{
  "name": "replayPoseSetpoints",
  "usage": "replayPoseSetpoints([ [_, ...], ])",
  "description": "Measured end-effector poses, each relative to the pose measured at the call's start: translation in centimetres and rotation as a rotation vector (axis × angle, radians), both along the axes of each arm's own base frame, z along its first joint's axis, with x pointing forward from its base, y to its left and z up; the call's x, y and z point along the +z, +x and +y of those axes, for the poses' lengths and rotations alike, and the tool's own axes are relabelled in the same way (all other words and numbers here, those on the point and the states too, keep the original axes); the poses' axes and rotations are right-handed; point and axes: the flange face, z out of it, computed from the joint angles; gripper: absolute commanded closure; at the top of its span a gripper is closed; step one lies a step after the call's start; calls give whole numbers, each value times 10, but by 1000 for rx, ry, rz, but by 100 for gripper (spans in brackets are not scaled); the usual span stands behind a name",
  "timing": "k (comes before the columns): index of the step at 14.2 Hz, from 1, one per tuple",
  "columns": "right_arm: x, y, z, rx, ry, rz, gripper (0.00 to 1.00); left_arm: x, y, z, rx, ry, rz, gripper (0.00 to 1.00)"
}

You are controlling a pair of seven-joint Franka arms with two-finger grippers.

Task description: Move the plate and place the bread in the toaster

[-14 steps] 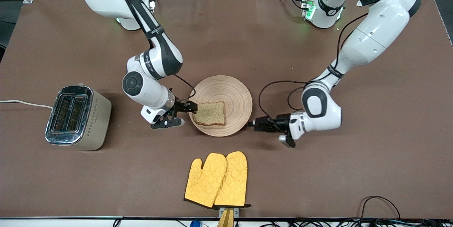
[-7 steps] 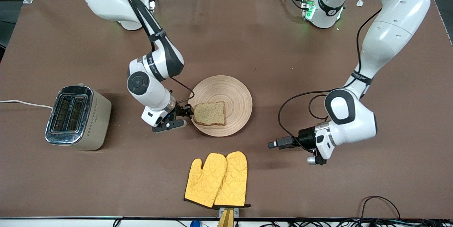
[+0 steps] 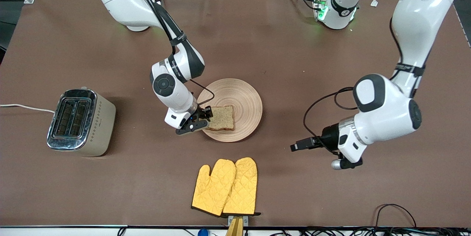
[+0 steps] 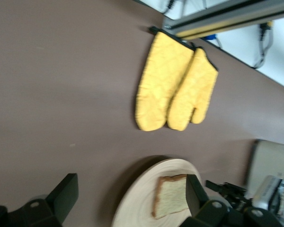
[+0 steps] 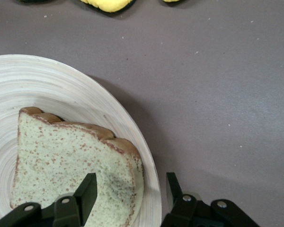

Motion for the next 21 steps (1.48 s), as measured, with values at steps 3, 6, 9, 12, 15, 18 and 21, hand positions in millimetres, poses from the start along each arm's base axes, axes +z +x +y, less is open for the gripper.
replayPoseSetpoints([
  [3, 1, 0, 2, 2, 1, -3, 47, 44, -14, 20, -27, 164, 17, 0],
  [6, 0, -3, 7, 14, -2, -2, 48, 106, -38, 40, -46, 269, 33, 0],
  [9, -1, -4, 8, 16, -4, -1, 48, 167, -64, 77, -36, 402, 49, 0],
  [12, -2, -4, 7, 16, -5, -1, 48, 214, -90, 94, -34, 499, 31, 0],
  [15, -7, -3, 7, 15, -5, -6, 51, 247, -118, 109, -60, 582, 39, 0],
  [18, -9, -3, 7, 15, -5, -8, 74, 265, -142, 125, -117, 630, 57, 0],
  [21, -10, -3, 7, 16, -6, -7, 93, 270, -154, 146, -150, 615, 50, 0],
])
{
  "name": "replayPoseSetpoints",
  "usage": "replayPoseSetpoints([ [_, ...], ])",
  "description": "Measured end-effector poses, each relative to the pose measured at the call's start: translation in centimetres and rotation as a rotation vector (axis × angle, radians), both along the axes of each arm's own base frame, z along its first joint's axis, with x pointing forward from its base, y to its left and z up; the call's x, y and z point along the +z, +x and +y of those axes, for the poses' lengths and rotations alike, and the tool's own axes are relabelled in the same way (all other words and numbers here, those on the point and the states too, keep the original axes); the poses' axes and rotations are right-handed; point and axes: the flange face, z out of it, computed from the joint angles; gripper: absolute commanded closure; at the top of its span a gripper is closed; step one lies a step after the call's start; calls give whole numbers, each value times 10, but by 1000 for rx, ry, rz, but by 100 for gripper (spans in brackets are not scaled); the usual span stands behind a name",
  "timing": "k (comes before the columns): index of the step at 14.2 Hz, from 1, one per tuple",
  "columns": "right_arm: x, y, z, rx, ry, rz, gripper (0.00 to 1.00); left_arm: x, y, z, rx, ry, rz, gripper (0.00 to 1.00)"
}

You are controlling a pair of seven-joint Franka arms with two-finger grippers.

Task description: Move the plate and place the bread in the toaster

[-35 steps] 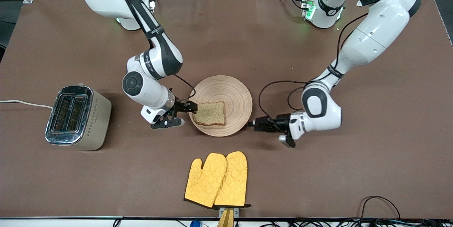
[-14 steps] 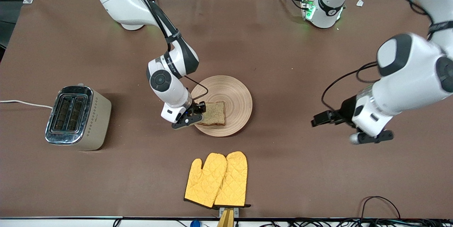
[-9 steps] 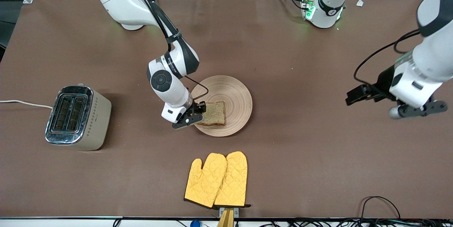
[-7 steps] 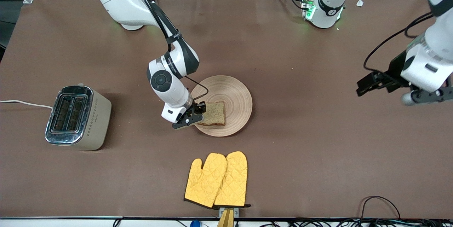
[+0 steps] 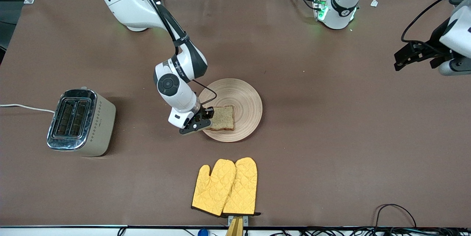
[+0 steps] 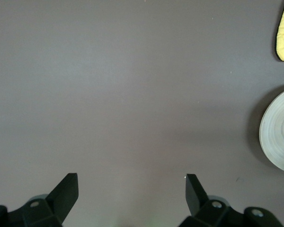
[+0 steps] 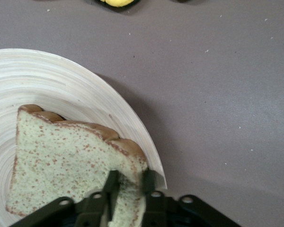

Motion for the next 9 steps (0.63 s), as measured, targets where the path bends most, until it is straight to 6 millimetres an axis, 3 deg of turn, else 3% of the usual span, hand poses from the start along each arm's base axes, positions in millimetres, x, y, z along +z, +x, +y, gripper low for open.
replayPoseSetpoints([
  [2, 0, 0, 0, 0, -1, 0, 100, 2, -4, 6, 0, -7, -1, 0],
  [9, 8, 4, -1, -1, -12, 27, 100, -5, -4, 3, -4, -8, 13, 0],
])
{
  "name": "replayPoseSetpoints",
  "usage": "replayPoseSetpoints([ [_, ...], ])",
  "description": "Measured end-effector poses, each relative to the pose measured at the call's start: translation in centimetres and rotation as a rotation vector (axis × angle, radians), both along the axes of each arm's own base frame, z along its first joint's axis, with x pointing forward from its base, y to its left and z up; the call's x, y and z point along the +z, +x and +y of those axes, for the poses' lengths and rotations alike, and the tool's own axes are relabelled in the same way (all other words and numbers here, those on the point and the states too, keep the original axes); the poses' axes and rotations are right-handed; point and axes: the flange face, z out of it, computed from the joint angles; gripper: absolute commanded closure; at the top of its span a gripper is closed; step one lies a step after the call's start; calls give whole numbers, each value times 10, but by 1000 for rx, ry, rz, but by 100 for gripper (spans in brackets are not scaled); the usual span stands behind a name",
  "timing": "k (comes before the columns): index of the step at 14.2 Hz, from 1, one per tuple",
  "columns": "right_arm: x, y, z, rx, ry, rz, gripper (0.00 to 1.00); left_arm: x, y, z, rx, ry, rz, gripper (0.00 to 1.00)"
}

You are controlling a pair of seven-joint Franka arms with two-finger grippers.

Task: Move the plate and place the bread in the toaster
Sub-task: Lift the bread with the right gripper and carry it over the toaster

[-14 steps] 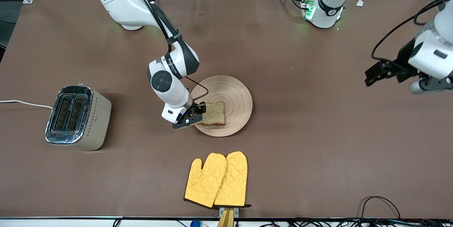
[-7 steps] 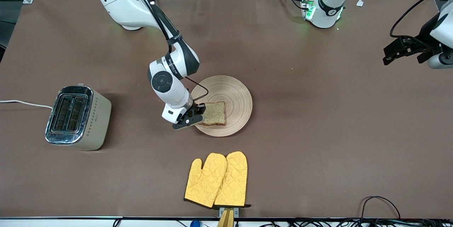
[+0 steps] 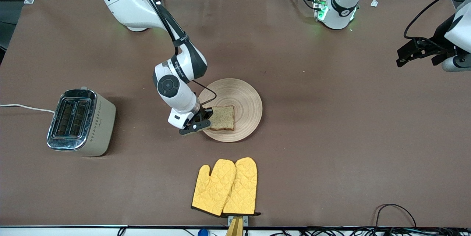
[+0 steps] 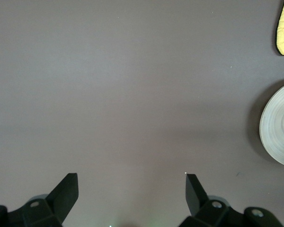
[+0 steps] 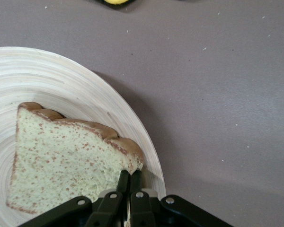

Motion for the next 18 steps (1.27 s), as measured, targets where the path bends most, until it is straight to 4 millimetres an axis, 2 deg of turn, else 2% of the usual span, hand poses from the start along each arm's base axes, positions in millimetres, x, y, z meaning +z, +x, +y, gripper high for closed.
replayPoseSetpoints([
  [2, 21, 7, -9, -28, -14, 24, 100, 0, 0, 0, 0, 0, 0, 0],
  [3, 38, 12, -16, -50, -25, 47, 100, 0, 0, 0, 0, 0, 0, 0],
  [6, 107, 16, -33, -129, -72, 122, 100, 0, 0, 0, 0, 0, 0, 0],
  [8, 148, 9, -45, -160, -146, 128, 100, 0, 0, 0, 0, 0, 1, 0],
  [11, 179, 2, -70, -181, -241, 133, 100, -2, 1, -1, -3, 0, 4, 0],
  [14, 194, 13, -119, -205, -402, 96, 100, -4, 1, -4, -7, 0, 7, 0],
  [18, 204, 39, -219, -279, -522, 90, 100, -6, 3, -3, -6, 0, 10, 0],
])
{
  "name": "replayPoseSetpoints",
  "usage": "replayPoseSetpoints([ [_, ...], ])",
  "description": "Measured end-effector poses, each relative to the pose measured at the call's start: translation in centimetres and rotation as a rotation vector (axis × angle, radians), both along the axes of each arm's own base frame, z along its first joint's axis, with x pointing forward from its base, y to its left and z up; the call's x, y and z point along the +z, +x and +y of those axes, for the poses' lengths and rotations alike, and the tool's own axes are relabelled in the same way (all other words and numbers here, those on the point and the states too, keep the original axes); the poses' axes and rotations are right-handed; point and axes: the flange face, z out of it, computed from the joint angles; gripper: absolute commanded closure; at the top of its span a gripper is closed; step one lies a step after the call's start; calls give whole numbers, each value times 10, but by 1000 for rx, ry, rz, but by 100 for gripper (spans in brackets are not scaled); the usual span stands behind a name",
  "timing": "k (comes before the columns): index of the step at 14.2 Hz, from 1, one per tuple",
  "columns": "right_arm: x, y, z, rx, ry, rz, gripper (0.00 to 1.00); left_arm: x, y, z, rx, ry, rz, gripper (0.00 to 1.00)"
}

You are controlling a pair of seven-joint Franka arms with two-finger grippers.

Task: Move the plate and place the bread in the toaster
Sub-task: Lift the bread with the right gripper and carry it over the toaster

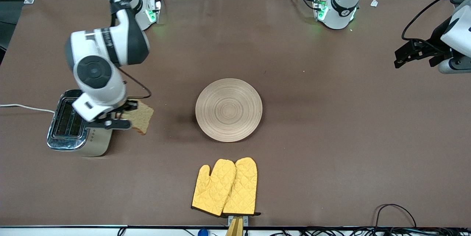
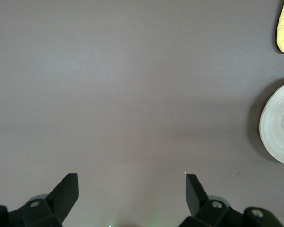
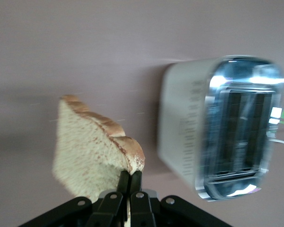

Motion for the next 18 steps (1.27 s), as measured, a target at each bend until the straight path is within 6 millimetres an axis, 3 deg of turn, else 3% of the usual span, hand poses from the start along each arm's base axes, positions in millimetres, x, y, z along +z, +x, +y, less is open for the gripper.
replayPoseSetpoints([
  [2, 3, 2, -38, -1, -125, 32, 100, -1, 1, 1, 2, 0, 1, 0],
  [4, 4, -1, -55, -2, -199, 72, 100, -1, 1, 4, 7, 0, 2, 0],
  [8, 2, -7, -63, 74, -345, 167, 100, 1, 4, 5, 10, -3, -24, 0],
  [14, -34, -9, -79, 197, -394, 425, 100, -2, 8, 5, 9, -5, -30, 0],
  [18, -27, -10, -88, 220, -404, 497, 100, -2, 8, 5, 9, -5, -30, 0],
])
